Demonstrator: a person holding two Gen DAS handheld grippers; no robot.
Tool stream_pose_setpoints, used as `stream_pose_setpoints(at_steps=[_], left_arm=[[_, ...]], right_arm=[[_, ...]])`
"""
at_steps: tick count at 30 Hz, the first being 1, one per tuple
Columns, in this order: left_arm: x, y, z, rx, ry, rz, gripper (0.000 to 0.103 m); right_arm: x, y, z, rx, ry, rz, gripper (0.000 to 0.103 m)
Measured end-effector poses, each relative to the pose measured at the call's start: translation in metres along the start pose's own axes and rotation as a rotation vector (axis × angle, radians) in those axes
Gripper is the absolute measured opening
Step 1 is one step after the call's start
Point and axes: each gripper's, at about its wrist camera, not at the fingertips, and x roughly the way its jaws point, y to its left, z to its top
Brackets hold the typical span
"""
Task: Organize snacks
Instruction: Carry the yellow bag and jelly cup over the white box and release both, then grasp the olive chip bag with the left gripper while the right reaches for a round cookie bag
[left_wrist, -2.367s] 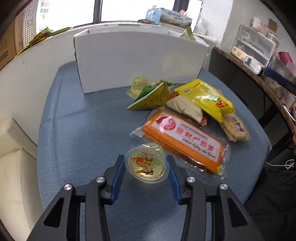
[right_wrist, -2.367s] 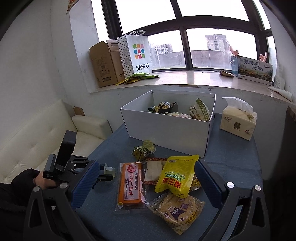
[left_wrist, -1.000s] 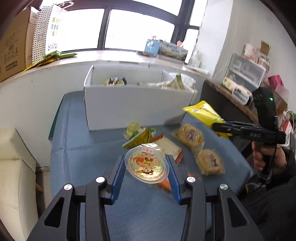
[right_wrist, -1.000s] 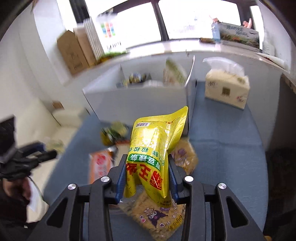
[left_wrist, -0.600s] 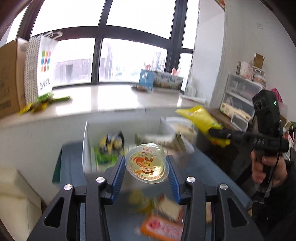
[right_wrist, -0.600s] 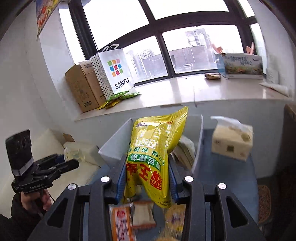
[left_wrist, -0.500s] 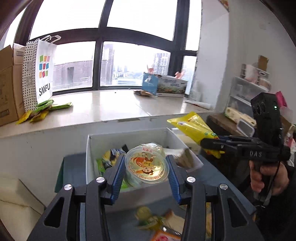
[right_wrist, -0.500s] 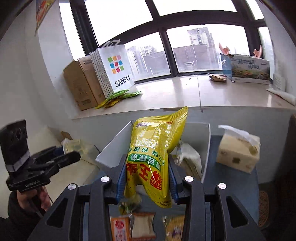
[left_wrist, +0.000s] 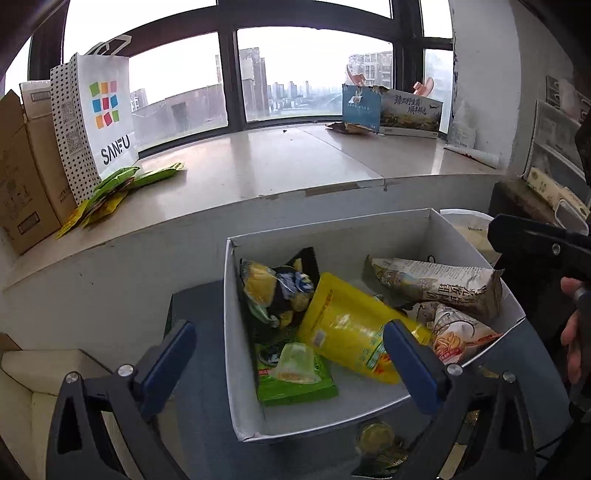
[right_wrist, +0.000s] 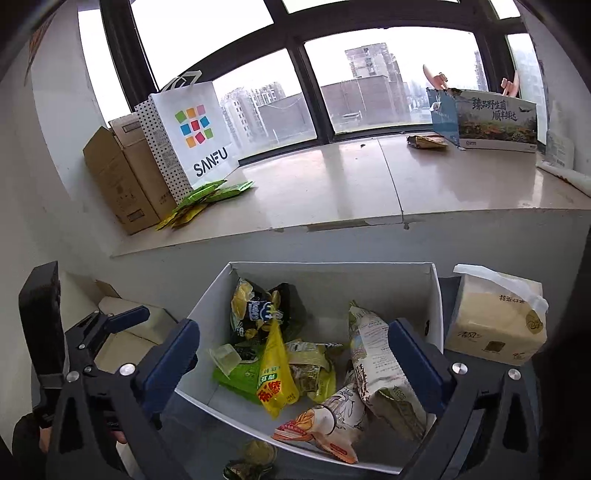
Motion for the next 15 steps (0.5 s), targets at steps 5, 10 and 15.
stream_pose_setpoints(at_steps=[5, 10, 15], left_arm=[[-0.013, 0.004, -0.007, -0.031, 0.002, -0.034, 0.103], [-0.054, 0.004, -0.019, -0.058, -0.106, -0.106, 0.103], [-0.105, -0.006, -0.045, -0.062, -0.176, -0.156, 0.103]], right_arm=[[-0.017, 0.005, -0.010, -0.035, -0.019, 0.013, 0.103], [-0.055, 0.009, -0.026, -0.082, -0.065, 0.047, 0.103], [-0.105, 0.011, -0.061, -0.167, -0.106, 0.089, 0.103]])
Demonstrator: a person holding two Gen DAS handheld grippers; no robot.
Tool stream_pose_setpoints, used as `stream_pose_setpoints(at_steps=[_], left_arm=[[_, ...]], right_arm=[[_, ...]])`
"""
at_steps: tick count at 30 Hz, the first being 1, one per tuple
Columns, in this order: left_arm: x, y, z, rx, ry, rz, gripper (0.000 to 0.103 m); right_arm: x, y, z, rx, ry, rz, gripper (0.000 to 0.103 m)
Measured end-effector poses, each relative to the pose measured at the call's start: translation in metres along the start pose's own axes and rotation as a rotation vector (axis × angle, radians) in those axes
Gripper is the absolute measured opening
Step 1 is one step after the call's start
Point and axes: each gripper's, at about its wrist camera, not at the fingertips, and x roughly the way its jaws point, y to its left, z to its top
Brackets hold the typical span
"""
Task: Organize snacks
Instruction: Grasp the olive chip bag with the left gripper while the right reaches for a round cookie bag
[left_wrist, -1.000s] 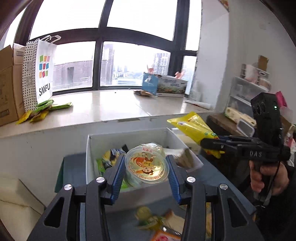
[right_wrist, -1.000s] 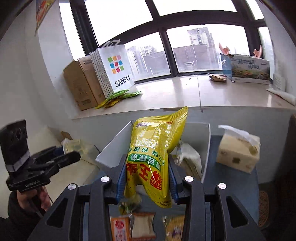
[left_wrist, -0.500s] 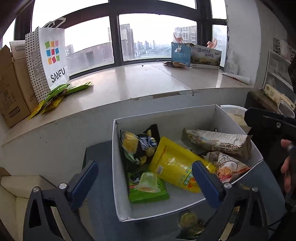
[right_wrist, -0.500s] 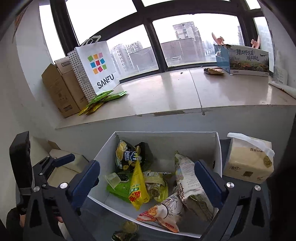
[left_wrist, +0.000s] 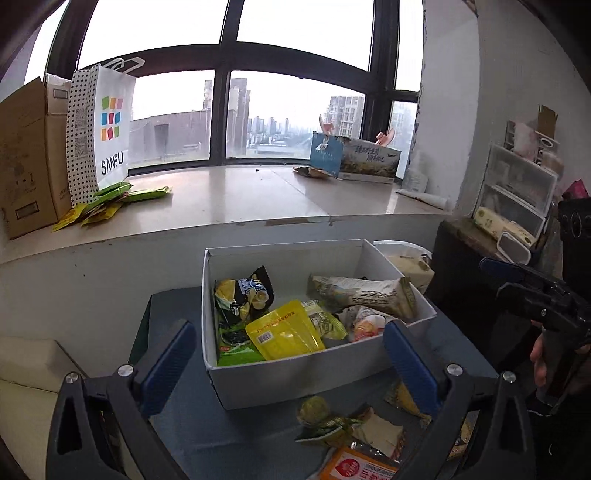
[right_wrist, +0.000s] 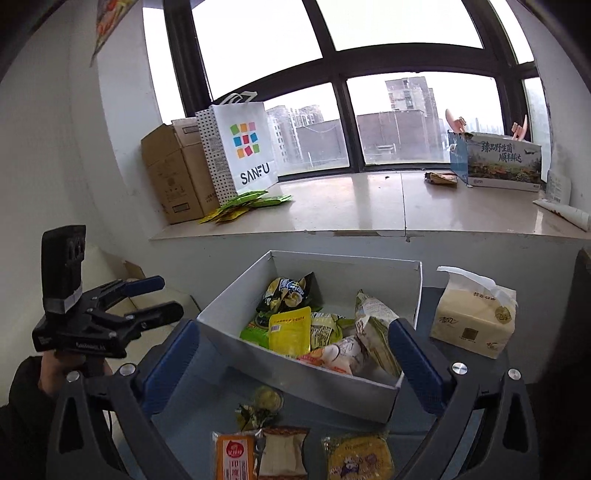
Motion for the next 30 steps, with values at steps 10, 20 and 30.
stream_pose_setpoints(at_steps=[10, 20, 30], left_arm=[[-0.023, -0.018, -0.081, -0.039, 0.083, 0.006, 0.103], [0.016, -0.046, -0.116, 0.024, 0.188, 0.022, 0.103], [0.104, -0.037, -0.127, -0.058, 0.334, 0.048, 0.103]], right_arm=[[-0.060, -0.006, -0.093, 0.010, 0.053, -0.024, 0.103], [-0.079, -0.021, -0.127, 0.093, 0.073, -0.040, 0.103], [-0.064, -0.012, -0.136, 0.065, 0.117, -0.049, 0.103]])
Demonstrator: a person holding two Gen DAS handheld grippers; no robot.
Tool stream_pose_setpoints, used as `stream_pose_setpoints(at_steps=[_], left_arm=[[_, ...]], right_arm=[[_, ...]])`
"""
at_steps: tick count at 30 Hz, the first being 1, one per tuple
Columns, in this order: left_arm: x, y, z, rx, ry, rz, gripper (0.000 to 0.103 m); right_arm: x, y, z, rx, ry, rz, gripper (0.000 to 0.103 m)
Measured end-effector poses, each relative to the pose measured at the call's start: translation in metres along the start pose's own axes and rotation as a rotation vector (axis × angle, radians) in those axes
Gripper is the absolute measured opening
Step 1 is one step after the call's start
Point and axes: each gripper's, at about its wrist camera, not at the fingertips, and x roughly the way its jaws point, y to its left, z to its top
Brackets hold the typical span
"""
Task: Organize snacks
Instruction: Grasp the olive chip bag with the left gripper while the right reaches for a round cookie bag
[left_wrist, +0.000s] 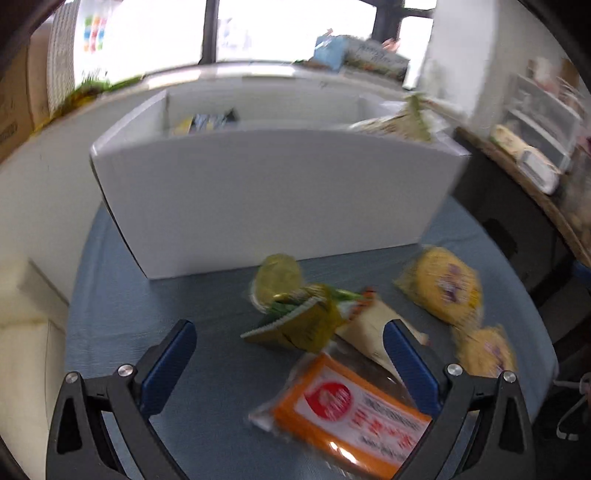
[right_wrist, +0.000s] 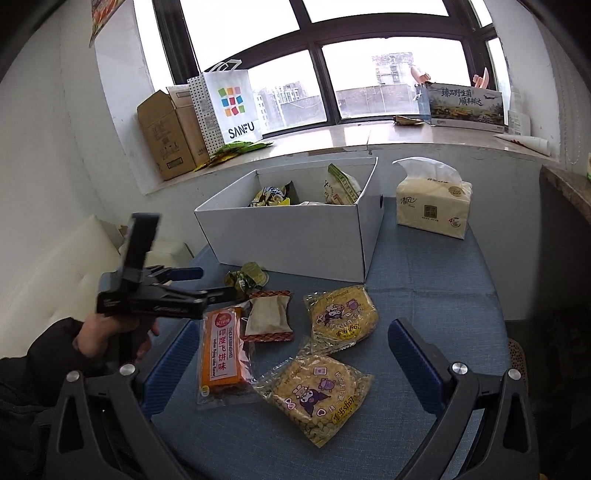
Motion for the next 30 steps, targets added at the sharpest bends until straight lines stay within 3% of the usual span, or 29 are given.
stream_pose_setpoints(at_steps=[3, 4, 5, 6, 7, 8, 14, 22, 29, 30], left_arm=[[0.020, 0.008, 0.001, -0.061, 0.040, 0.002, 0.098], [0.022, 0.009, -0.001, -0.063, 0.041, -0.003, 0.072], [0.024, 0.009, -0.002, -0.058, 0.056, 0.015, 0.056], [0.022, 0.007, -0.002, -0.031, 0.045, 0.047, 0.050], [0.019, 0.006, -0.003, -0.022, 0.044, 0.015, 0.047], [0.015, 0.007, -0.004, -0.026, 0.037, -0.027, 0.046], [-0.025, 0.023, -0.014, -0.080, -0.035, -0.059, 0.045], [-0.086, 0.035, -0.033, -0.113, -0.105, -0.107, 0.045], [-0.105, 0.036, -0.034, -0.091, -0.136, -0.097, 0.045], [-0.106, 0.037, -0.034, -0.087, -0.138, -0.091, 0.045]], right_arm=[[0.004, 0.001, -0.002, -0.003, 0.015, 0.002, 0.103], [0.005, 0.001, -0.003, -0.006, 0.022, -0.005, 0.103], [0.007, 0.002, -0.004, -0.010, 0.026, -0.011, 0.103], [0.009, 0.002, -0.005, -0.013, 0.031, -0.014, 0.103], [0.011, 0.002, -0.006, -0.015, 0.039, -0.015, 0.103], [0.013, 0.002, -0.007, -0.018, 0.050, -0.019, 0.103], [0.029, 0.004, -0.009, -0.044, 0.090, -0.053, 0.103], [0.100, -0.003, 0.002, -0.198, 0.242, -0.239, 0.103], [0.163, -0.016, 0.007, -0.202, 0.382, -0.265, 0.102], [0.167, -0.018, 0.004, -0.199, 0.393, -0.242, 0.098]])
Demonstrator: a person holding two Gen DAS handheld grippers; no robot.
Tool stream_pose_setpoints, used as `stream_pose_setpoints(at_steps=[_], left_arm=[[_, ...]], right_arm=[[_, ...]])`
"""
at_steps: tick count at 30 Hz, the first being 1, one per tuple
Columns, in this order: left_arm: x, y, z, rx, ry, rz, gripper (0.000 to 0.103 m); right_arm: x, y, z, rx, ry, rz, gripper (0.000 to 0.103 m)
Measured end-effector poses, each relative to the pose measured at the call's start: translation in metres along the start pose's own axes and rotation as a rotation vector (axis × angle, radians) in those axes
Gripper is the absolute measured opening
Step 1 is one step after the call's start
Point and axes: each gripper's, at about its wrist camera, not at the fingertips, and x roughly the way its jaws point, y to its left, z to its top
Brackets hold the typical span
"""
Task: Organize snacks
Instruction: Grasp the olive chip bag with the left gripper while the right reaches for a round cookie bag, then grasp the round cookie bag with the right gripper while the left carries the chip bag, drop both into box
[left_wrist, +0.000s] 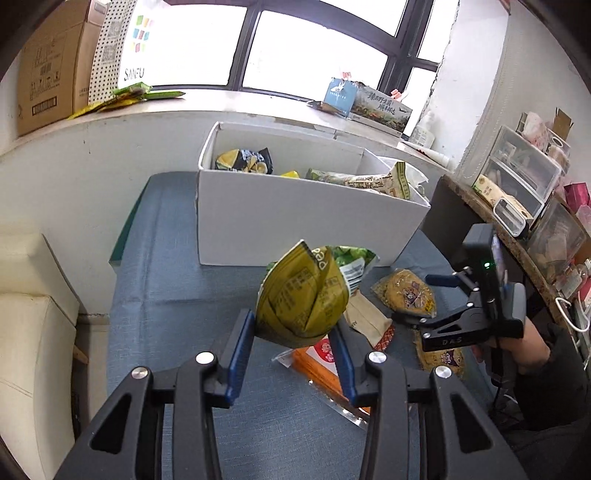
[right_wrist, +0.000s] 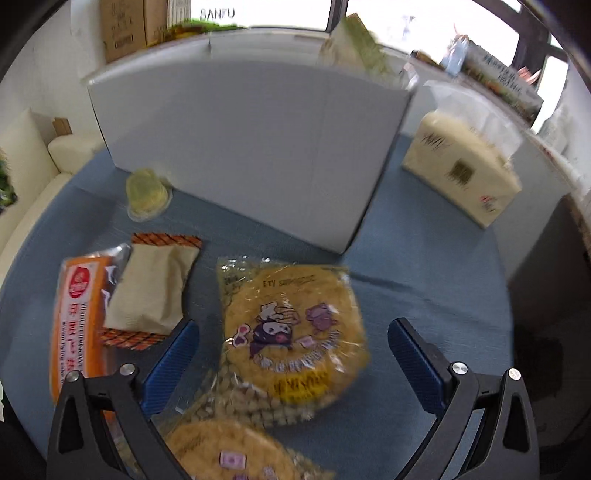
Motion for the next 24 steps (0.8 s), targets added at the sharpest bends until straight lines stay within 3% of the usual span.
stream_pose_setpoints(at_steps=[1, 2, 4, 7, 9, 14, 19, 24], left_arm=[[0.000, 0.001, 0.000, 0.000, 0.000, -0.001, 0.045], [0.000, 0.001, 0.000, -0.004, -0.002, -0.001, 0.045], [-0.001, 0.002, 0.000, -0.005, -0.004, 0.000, 0.045], [-0.002, 0.003, 0.002, -0.008, -0.010, -0.001, 0.045], [-0.002, 0.003, 0.006, -0.012, -0.015, -0.015, 0.045], [-0.006, -0.001, 0.030, -0.006, -0.050, -0.044, 0.045], [-0.009, -0.010, 0.073, 0.044, -0.108, -0.058, 0.045], [0.011, -0.007, 0.128, 0.050, -0.118, -0.073, 0.045]], right_arm=[[0.005, -0.001, -0.001, 0.001, 0.015, 0.031, 0.084], [0.003, -0.007, -0.002, 0.036, -0.004, 0.072, 0.078], [-0.002, -0.013, -0.004, 0.057, 0.004, 0.020, 0.078], [-0.022, -0.026, -0.012, 0.114, -0.059, 0.087, 0.078], [-0.040, -0.032, -0.015, 0.139, -0.097, 0.072, 0.078], [-0.097, -0.043, -0.006, 0.176, -0.235, 0.125, 0.078], [-0.143, -0.041, 0.027, 0.179, -0.367, 0.138, 0.078], [-0.153, -0.033, 0.092, 0.204, -0.406, 0.136, 0.079]])
